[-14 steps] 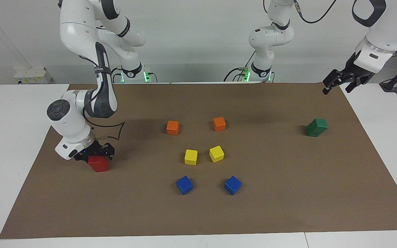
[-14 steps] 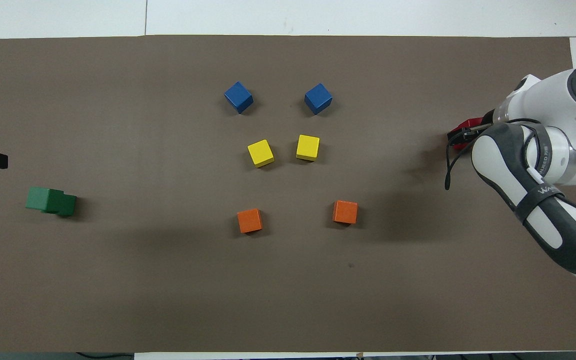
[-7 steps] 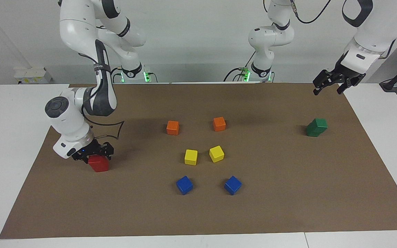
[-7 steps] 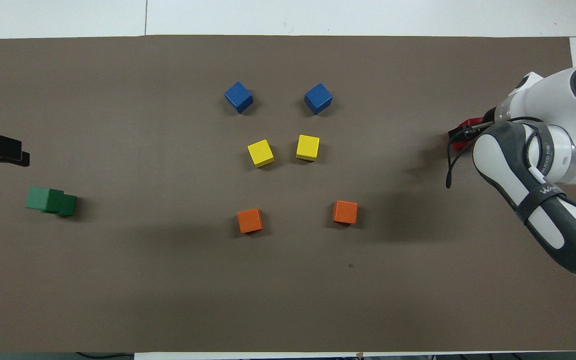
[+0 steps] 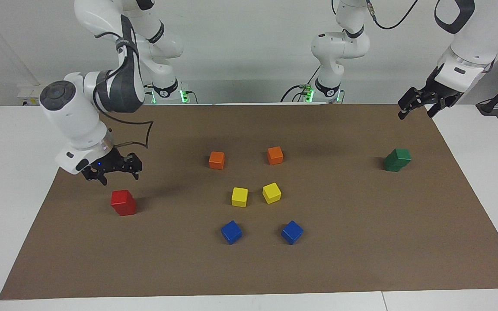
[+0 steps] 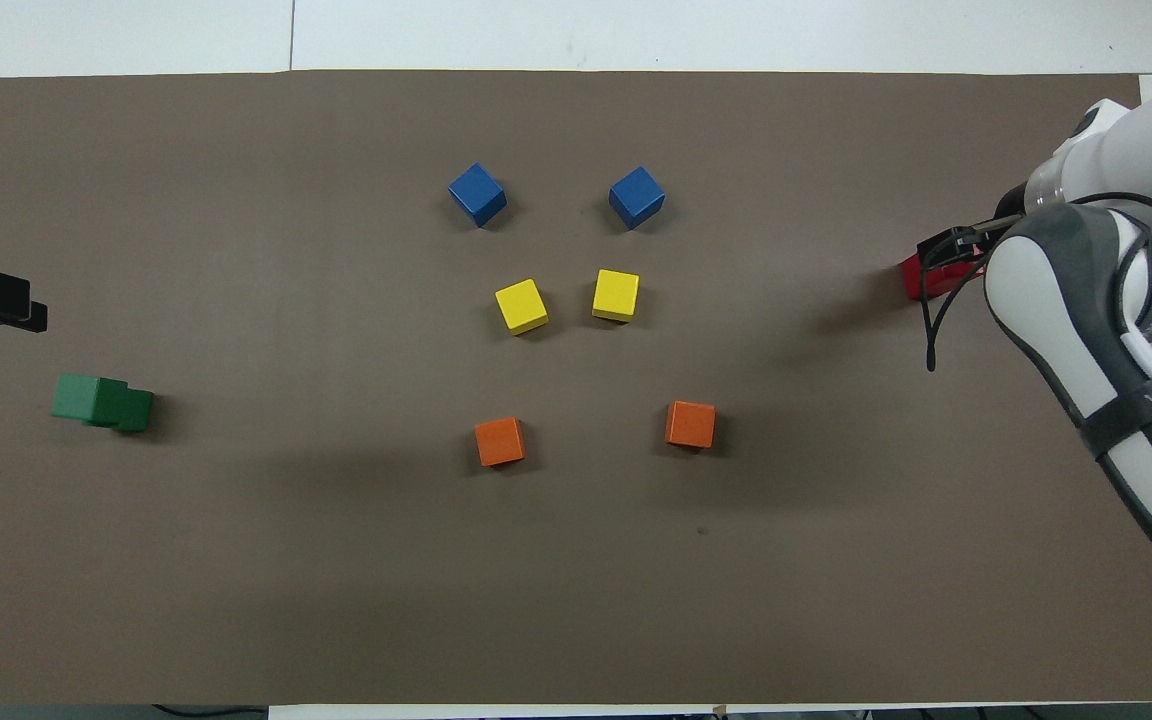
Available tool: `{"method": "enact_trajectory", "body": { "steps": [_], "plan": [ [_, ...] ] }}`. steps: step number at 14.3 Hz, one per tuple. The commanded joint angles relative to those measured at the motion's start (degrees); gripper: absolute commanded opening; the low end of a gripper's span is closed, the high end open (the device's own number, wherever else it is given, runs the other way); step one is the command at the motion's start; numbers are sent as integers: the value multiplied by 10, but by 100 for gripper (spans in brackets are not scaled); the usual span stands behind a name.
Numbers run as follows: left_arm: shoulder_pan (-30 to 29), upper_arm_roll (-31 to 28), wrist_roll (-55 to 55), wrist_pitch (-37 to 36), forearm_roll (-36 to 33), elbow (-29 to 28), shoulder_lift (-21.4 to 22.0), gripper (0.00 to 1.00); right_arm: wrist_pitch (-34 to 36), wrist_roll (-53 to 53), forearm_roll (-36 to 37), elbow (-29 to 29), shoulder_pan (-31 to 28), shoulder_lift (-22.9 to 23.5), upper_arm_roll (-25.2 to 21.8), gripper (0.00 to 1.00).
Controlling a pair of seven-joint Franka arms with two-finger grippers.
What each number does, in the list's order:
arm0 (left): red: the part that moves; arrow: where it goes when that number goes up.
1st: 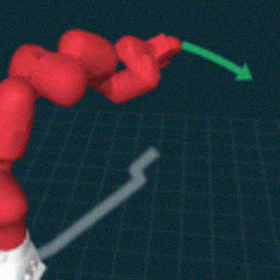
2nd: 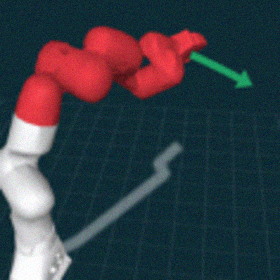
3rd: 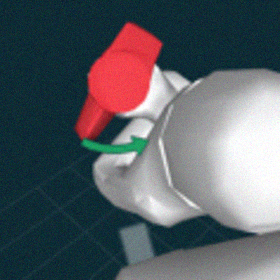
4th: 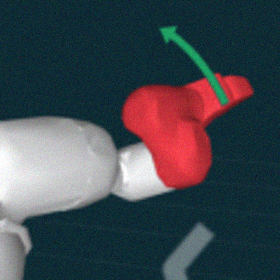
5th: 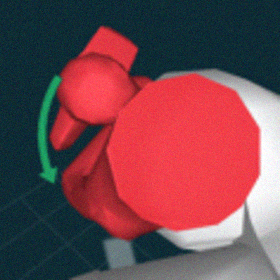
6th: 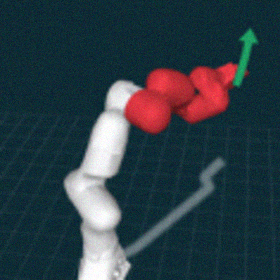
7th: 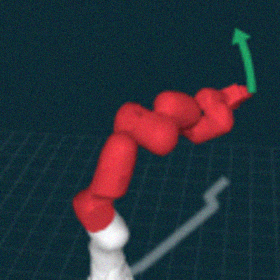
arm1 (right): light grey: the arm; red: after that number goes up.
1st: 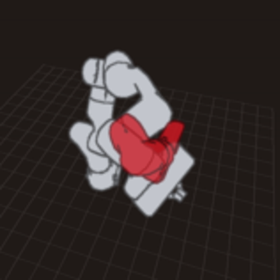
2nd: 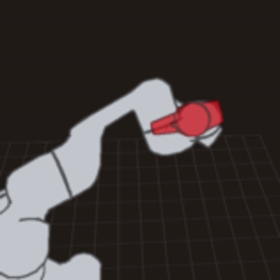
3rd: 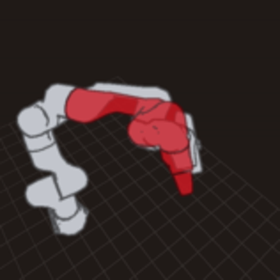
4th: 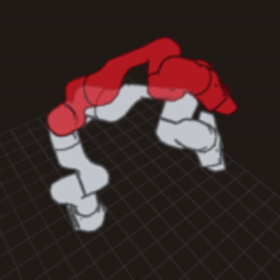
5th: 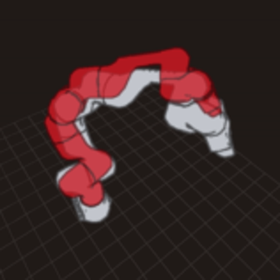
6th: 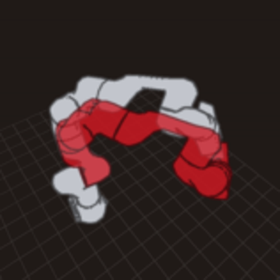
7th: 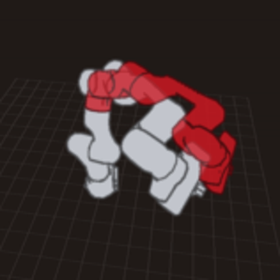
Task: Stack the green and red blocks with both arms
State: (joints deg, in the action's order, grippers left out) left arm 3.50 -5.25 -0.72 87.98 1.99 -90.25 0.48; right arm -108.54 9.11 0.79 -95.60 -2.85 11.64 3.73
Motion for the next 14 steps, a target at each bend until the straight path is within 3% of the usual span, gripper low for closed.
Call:
{"method": "enact_trajectory", "body": {
  "steps": [1, 6, 9, 14],
  "plan": [
    [12, -6, 3, -3, -2, 14, -7, 100, 50, -12, -9, -7, 4, -63, 3, 100],
    [14, -6, 2, -3, -2, 12, -7, 100, 131, -12, -10, -7, 4, -123, 3, 100],
    [10, -7, 0, 0, -2, 11, -7, 100, 175, -12, -8, 3, 2, -129, 1, 100],
    [10, -7, 0, 3, -2, 4, -5, 100, 179, -13, -2, 0, -3, -129, 1, 100]
  ]
}}
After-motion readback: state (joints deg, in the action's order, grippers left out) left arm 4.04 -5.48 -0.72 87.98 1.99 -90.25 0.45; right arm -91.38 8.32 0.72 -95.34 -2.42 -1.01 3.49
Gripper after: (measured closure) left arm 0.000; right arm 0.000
